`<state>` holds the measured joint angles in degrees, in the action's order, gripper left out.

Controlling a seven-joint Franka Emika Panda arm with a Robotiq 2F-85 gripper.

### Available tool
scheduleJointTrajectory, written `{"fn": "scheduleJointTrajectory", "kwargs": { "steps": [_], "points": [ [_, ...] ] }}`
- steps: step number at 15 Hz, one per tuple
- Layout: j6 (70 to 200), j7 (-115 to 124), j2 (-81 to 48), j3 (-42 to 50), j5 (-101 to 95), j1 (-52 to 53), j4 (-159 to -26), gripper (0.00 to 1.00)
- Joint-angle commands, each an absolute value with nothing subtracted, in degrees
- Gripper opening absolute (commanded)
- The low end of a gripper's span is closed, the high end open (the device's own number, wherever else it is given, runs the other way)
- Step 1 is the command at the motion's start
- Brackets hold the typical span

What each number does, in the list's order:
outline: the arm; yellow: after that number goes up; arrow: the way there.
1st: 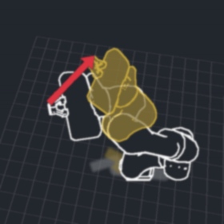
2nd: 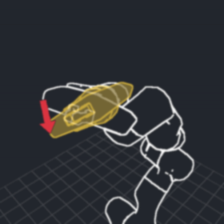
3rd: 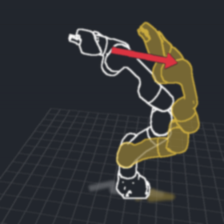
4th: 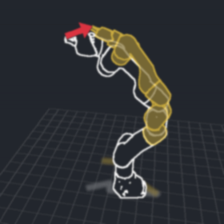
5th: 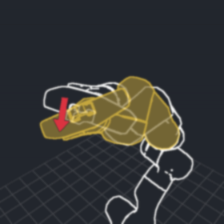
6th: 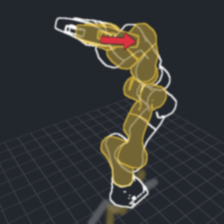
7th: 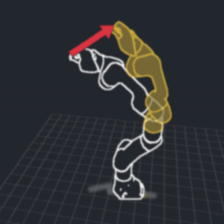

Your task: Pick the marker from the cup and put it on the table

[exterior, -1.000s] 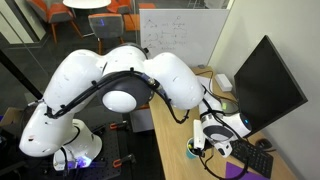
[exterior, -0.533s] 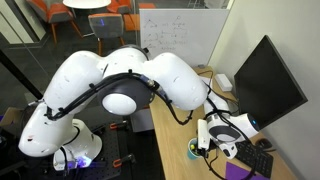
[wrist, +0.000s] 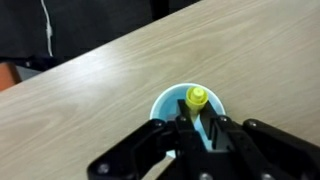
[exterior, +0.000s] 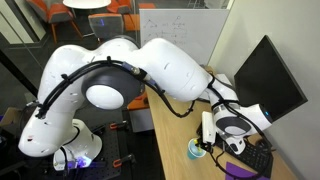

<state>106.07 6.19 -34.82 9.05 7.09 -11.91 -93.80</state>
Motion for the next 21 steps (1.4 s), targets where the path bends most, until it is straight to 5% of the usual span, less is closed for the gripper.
{"fn": "scheduleJointTrajectory", "kwargs": {
  "steps": [1,11,21],
  "points": [
    [111.34,12.65,-28.30,10.17,5.13,-8.79,-101.40,0.05],
    [119.62,57.93,-11.64,8.66,-10.78,7.27,-123.80,0.05],
    [124.72,103.66,-26.87,3.04,-13.90,15.63,-121.97,0.05]
  ]
}}
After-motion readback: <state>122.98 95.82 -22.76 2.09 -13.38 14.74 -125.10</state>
